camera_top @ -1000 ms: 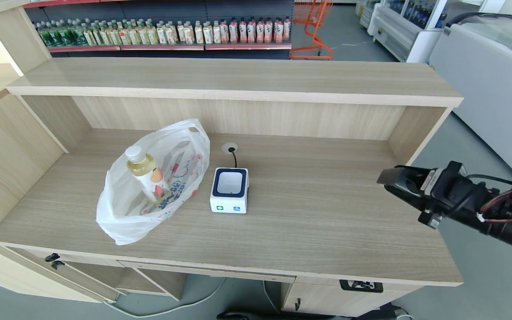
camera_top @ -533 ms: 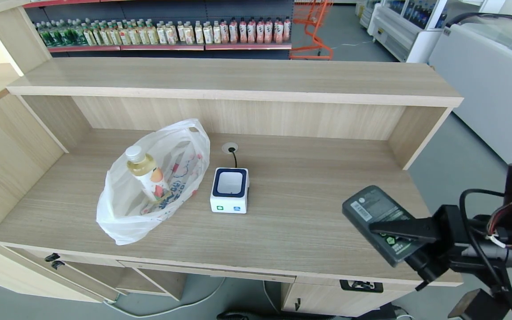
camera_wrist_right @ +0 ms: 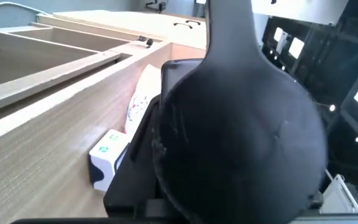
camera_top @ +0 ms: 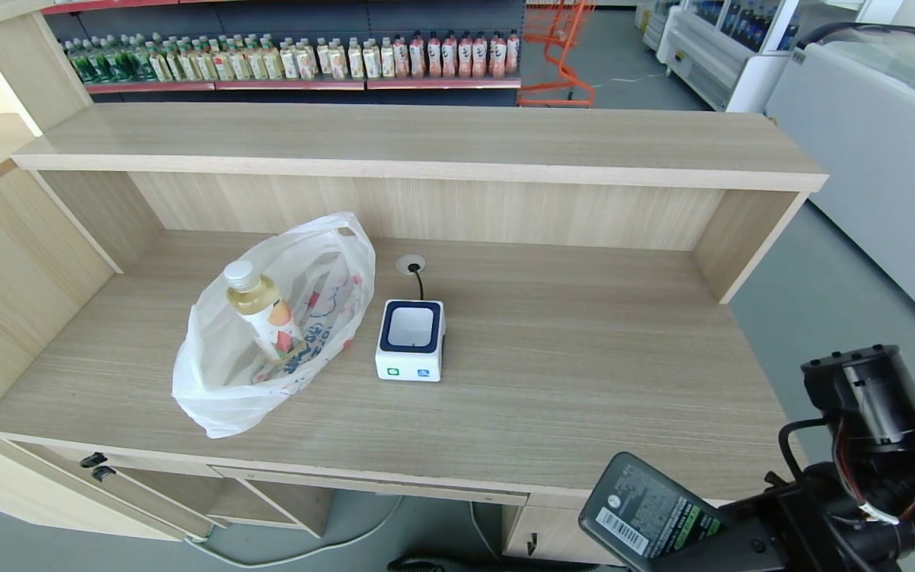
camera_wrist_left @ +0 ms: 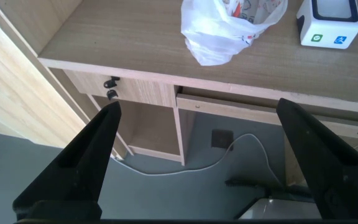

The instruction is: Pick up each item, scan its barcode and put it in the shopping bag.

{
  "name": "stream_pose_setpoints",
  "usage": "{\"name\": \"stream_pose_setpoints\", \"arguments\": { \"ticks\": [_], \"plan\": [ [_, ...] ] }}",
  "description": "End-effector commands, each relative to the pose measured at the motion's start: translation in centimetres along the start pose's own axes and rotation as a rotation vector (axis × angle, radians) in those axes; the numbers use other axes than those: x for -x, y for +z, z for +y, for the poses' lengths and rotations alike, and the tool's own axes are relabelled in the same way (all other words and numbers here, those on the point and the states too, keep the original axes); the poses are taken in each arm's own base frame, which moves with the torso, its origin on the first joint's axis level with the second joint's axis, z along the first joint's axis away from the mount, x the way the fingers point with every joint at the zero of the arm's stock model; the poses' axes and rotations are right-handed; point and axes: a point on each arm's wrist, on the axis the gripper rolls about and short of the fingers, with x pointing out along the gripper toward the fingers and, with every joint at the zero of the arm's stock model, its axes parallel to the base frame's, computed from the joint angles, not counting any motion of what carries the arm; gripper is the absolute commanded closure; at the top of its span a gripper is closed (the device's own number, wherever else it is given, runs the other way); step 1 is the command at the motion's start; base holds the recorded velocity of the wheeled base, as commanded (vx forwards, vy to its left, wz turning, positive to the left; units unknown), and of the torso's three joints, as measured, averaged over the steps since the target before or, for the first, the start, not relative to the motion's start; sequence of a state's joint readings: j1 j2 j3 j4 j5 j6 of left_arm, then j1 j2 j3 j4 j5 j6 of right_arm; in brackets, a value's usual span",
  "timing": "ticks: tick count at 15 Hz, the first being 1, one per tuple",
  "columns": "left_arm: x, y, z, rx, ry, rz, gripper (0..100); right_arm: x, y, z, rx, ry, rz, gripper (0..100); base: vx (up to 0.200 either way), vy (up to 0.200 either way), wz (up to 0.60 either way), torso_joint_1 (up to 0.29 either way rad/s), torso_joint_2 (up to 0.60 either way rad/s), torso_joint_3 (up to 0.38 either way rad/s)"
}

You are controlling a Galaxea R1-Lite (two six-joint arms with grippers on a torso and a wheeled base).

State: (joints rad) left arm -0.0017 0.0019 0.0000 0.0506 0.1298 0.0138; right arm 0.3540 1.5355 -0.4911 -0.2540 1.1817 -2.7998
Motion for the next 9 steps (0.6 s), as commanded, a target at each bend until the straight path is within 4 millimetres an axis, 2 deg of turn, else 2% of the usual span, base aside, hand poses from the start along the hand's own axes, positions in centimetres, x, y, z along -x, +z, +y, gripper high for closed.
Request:
{"name": "stream_pose_setpoints", "arguments": {
  "ticks": [1, 5, 9],
  "plan": [
    [0.0, 0.0, 0.0, 0.0, 0.001, 0.0, 0, -0.6, 0.0, -0.5, 0.098, -0.018, -0.025, 100, 0.0, 0.0, 0.0, 0.0, 0.0, 0.0],
    [0.0, 0.0, 0.0, 0.0, 0.001, 0.0, 0, -1.8, -0.8, -2.2, 0.182, -0.067, -0.064, 100, 0.0, 0.0, 0.0, 0.0, 0.0, 0.0],
    [0.0, 0.0, 0.0, 0.0, 0.001, 0.0, 0, -1.7, -1.7, -3.7, 0.288, -0.101, -0.034, 100, 0.0, 0.0, 0.0, 0.0, 0.0, 0.0]
  ]
}}
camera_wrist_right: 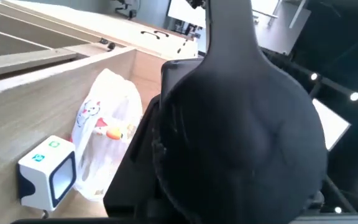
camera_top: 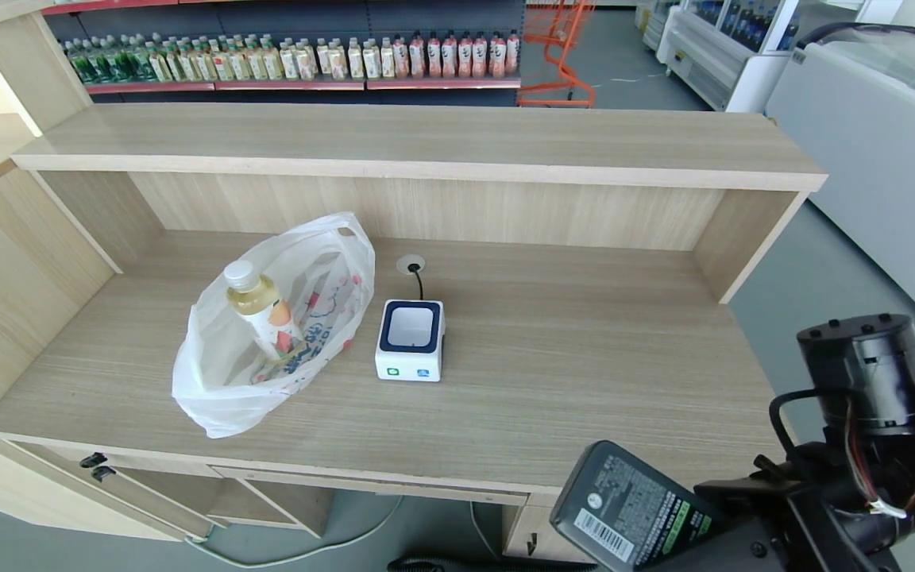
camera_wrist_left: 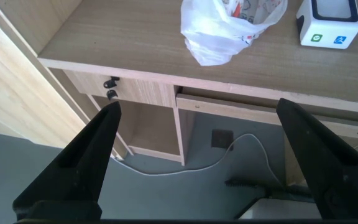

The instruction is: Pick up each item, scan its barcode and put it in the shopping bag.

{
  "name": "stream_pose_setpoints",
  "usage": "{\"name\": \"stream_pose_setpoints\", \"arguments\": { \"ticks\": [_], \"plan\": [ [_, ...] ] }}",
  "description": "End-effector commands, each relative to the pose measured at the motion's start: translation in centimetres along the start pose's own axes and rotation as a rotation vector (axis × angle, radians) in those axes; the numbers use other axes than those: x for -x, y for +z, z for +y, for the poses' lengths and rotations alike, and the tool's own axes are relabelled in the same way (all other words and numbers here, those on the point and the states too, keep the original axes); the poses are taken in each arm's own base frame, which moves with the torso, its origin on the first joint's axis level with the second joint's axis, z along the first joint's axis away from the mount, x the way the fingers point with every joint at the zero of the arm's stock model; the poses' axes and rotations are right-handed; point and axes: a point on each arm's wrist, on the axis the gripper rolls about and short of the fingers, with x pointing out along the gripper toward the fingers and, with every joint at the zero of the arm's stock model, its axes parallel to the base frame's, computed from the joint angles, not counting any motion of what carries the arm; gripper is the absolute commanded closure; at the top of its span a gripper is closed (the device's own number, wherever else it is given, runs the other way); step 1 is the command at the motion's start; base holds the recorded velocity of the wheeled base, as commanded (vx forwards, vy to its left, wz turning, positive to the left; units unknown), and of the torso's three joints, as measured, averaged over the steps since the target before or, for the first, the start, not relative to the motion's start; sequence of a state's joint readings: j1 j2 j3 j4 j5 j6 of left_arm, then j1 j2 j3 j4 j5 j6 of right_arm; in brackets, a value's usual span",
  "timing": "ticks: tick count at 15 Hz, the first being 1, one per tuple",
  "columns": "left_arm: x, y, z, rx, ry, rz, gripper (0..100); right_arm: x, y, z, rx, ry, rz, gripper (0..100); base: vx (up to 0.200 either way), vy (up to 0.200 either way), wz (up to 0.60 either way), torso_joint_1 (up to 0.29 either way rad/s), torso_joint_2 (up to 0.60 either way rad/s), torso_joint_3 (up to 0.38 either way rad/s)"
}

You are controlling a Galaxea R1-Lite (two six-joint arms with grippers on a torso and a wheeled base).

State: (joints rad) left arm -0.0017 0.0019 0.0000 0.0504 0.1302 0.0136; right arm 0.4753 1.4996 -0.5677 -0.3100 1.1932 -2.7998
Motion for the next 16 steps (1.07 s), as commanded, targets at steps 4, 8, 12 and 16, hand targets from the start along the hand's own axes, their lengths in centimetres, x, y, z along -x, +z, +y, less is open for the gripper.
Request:
{"name": "stream_pose_setpoints", "arguments": {
  "ticks": [4, 8, 12, 16],
  "plan": [
    [0.0, 0.0, 0.0, 0.0, 0.0, 0.0, 0, 0.16, -0.4, -0.81, 0.133, -0.029, 0.01, 100, 0.0, 0.0, 0.0, 0.0, 0.0, 0.0],
    [0.0, 0.0, 0.0, 0.0, 0.0, 0.0, 0, 0.2, -0.34, -1.02, 0.139, -0.039, 0.008, 100, 0.0, 0.0, 0.0, 0.0, 0.0, 0.0],
    [0.0, 0.0, 0.0, 0.0, 0.0, 0.0, 0, 0.27, -0.32, -1.24, 0.146, -0.053, 0.006, 100, 0.0, 0.0, 0.0, 0.0, 0.0, 0.0],
    [0.0, 0.0, 0.0, 0.0, 0.0, 0.0, 0, 0.33, -0.35, -1.41, 0.153, -0.054, 0.009, 100, 0.0, 0.0, 0.0, 0.0, 0.0, 0.0]
  ]
}}
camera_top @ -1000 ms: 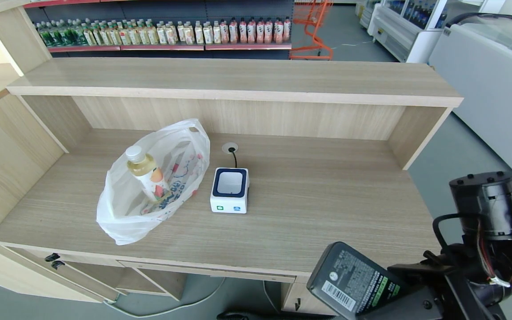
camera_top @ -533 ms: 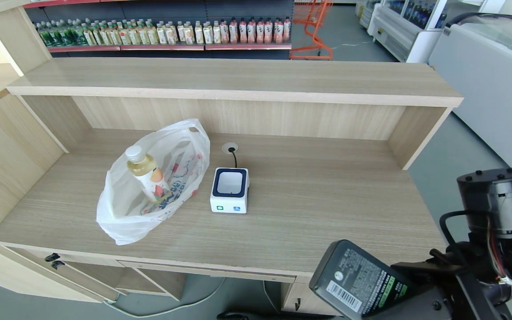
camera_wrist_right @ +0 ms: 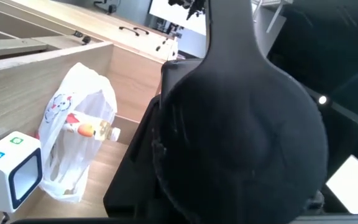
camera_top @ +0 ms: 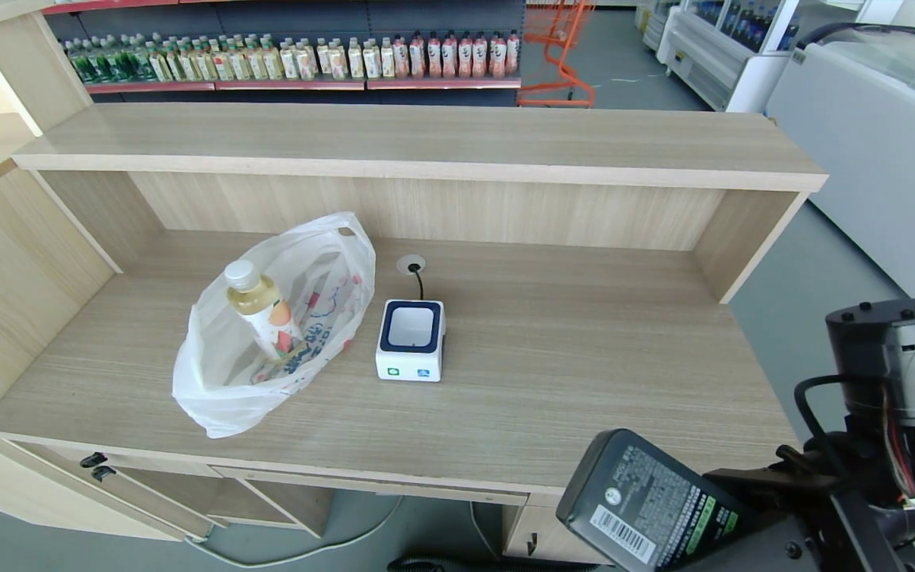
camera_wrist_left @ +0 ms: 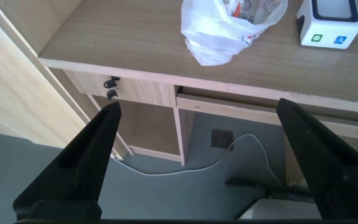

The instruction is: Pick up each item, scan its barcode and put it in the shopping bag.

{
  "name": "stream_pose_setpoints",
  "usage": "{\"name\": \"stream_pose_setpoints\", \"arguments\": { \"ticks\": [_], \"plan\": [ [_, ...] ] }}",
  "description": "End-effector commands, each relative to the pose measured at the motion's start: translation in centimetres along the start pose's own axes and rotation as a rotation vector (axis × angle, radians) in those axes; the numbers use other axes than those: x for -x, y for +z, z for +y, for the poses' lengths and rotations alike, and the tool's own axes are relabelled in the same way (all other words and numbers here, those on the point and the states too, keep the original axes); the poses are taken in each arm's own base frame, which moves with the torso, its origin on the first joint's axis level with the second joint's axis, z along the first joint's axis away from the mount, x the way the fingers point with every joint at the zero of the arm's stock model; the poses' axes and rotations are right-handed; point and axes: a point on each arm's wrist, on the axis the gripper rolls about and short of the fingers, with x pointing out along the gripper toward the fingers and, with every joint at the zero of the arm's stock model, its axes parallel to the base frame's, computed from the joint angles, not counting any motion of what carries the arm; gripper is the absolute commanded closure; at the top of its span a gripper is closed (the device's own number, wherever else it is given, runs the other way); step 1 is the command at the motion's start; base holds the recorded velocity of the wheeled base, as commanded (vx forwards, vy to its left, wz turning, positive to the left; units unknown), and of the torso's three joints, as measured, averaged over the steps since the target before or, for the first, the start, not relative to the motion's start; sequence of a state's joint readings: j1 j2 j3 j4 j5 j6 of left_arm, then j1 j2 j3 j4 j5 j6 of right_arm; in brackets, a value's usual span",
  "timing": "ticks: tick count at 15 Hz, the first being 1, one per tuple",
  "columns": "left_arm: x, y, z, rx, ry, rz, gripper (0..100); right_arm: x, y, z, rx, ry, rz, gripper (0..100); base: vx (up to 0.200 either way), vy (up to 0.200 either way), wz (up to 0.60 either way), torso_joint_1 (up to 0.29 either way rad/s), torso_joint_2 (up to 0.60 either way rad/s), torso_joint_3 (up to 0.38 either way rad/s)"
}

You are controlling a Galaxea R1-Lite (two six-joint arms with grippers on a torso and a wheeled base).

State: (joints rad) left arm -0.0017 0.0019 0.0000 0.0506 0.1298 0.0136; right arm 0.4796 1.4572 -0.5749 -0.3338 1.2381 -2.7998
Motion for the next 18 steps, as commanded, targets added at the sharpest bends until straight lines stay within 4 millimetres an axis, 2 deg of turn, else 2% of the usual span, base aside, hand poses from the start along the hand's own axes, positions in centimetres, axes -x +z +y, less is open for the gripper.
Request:
{"name": "stream_pose_setpoints", "arguments": {
  "ticks": [1, 5, 7, 8, 9, 10, 11, 13, 15, 17, 18],
  "plan": [
    [0.0, 0.0, 0.0, 0.0, 0.001, 0.0, 0, 0.0, 0.0, -0.1, 0.085, -0.002, 0.001, 100, 0.0, 0.0, 0.0, 0.0, 0.0, 0.0],
    [0.0, 0.0, 0.0, 0.0, 0.001, 0.0, 0, 0.0, -0.4, -0.1, 0.061, 0.001, 0.003, 100, 0.0, 0.0, 0.0, 0.0, 0.0, 0.0],
    [0.0, 0.0, 0.0, 0.0, 0.001, 0.0, 0, 0.9, -2.5, -1.2, -0.161, 0.008, 0.062, 100, 0.0, 0.0, 0.0, 0.0, 0.0, 0.0],
    [0.0, 0.0, 0.0, 0.0, 0.001, 0.0, 0, 2.4, -3.4, -1.8, -0.41, 0.042, 0.149, 100, 0.0, 0.0, 0.0, 0.0, 0.0, 0.0],
    [0.0, 0.0, 0.0, 0.0, 0.001, 0.0, 0, 4.1, -3.4, -2.3, -0.628, 0.073, 0.254, 100, 0.0, 0.0, 0.0, 0.0, 0.0, 0.0],
    [0.0, 0.0, 0.0, 0.0, 0.001, 0.0, 0, 5.4, -3.5, -3.3, -0.739, 0.09, 0.359, 100, 0.0, 0.0, 0.0, 0.0, 0.0, 0.0],
    [0.0, 0.0, 0.0, 0.0, 0.001, 0.0, 0, 8.0, -3.4, -4.1, -0.842, 0.146, 0.577, 100, 0.0, 0.0, 0.0, 0.0, 0.0, 0.0],
    [0.0, 0.0, 0.0, 0.0, 0.001, 0.0, 0, 8.5, -1.4, -3.9, -0.981, 0.112, 0.581, 100, 0.0, 0.0, 0.0, 0.0, 0.0, 0.0],
    [0.0, 0.0, 0.0, 0.0, 0.001, 0.0, 0, 8.7, -1.7, -4.5, -1.302, 0.007, 0.628, 100, 0.0, 0.0, 0.0, 0.0, 0.0, 0.0],
    [0.0, 0.0, 0.0, 0.0, 0.001, 0.0, 0, 10.0, -2.0, -5.2, -1.643, -0.122, 0.908, 100, 0.0, 0.0, 0.0, 0.0, 0.0, 0.0],
    [0.0, 0.0, 0.0, 0.0, 0.001, 0.0, 0, 9.7, -2.1, -5.7, -1.873, -0.265, 0.971, 100, 0.0, 0.0, 0.0, 0.0, 0.0, 0.0]
  ]
}}
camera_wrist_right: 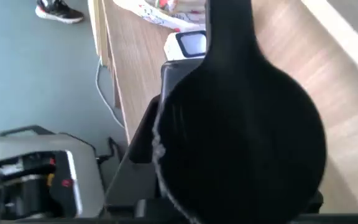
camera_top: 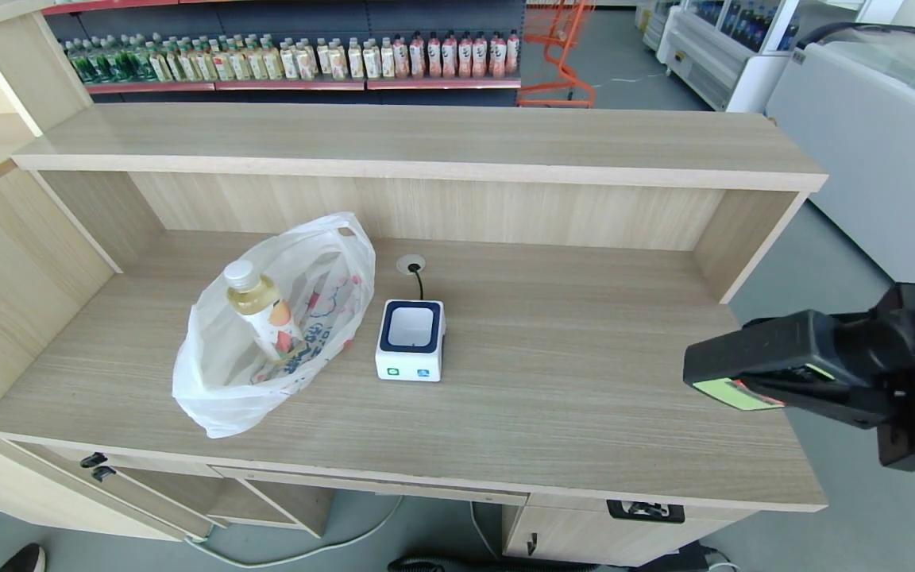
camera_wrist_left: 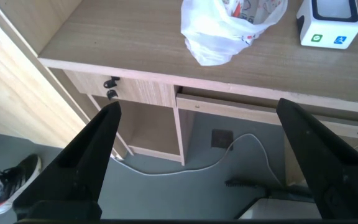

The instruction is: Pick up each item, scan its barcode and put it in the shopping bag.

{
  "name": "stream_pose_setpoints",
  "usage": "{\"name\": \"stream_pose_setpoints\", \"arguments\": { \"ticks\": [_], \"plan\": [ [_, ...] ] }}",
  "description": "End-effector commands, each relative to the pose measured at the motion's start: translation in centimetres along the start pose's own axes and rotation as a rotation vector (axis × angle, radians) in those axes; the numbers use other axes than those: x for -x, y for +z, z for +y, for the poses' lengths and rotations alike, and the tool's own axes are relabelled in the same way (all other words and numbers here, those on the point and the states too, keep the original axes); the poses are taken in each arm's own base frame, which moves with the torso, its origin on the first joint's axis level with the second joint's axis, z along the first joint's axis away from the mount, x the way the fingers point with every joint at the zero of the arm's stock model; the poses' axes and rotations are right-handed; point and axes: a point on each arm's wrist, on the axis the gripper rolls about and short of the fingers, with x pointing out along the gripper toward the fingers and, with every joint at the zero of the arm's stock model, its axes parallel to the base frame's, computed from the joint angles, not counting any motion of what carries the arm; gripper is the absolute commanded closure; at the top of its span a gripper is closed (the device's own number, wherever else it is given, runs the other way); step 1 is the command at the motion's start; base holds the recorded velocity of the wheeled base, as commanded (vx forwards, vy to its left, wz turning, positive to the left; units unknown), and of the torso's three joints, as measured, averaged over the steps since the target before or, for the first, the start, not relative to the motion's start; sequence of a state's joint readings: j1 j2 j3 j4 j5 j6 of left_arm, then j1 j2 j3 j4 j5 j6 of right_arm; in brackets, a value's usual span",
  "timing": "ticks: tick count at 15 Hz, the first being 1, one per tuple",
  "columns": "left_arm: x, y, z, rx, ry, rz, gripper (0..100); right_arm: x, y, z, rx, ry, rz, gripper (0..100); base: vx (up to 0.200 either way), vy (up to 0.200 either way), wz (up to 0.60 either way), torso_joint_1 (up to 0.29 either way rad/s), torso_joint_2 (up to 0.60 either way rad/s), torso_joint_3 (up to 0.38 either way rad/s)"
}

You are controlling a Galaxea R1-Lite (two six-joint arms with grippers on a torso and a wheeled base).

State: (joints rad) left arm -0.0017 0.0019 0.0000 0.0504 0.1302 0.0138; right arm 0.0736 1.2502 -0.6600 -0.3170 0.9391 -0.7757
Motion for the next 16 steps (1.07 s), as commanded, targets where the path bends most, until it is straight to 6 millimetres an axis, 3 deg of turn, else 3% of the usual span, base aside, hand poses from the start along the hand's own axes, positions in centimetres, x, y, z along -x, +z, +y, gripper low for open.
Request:
{"name": "stream_pose_setpoints", "arguments": {
  "ticks": [1, 3, 6, 9, 16],
  "plan": [
    [0.0, 0.0, 0.0, 0.0, 0.0, 0.0, 0, 0.7, 2.0, -0.3, -0.404, -0.183, 0.041, 100, 0.0, 0.0, 0.0, 0.0, 0.0, 0.0],
    [0.0, 0.0, 0.0, 0.0, 0.0, 0.0, 0, -0.8, 3.2, -1.3, -0.946, -0.347, 0.003, 100, 0.0, 0.0, 0.0, 0.0, 0.0, 0.0],
    [0.0, 0.0, 0.0, 0.0, 0.0, 0.0, 0, -1.7, 2.3, -1.9, -1.283, -0.401, -0.019, 100, 0.0, 0.0, 0.0, 0.0, 0.0, 0.0],
    [0.0, 0.0, 0.0, 0.0, 0.0, 0.0, 0, -2.1, 1.7, -1.5, -1.383, -0.393, -0.006, 100, 0.0, 0.0, 0.0, 0.0, 0.0, 0.0],
    [0.0, 0.0, 0.0, -0.001, 0.0, 0.0, 0, -2.6, 1.5, -0.7, -1.371, -0.36, 0.018, 100, 0.0, 0.0, 0.0, 0.0, 0.0, 0.0]
  ]
}}
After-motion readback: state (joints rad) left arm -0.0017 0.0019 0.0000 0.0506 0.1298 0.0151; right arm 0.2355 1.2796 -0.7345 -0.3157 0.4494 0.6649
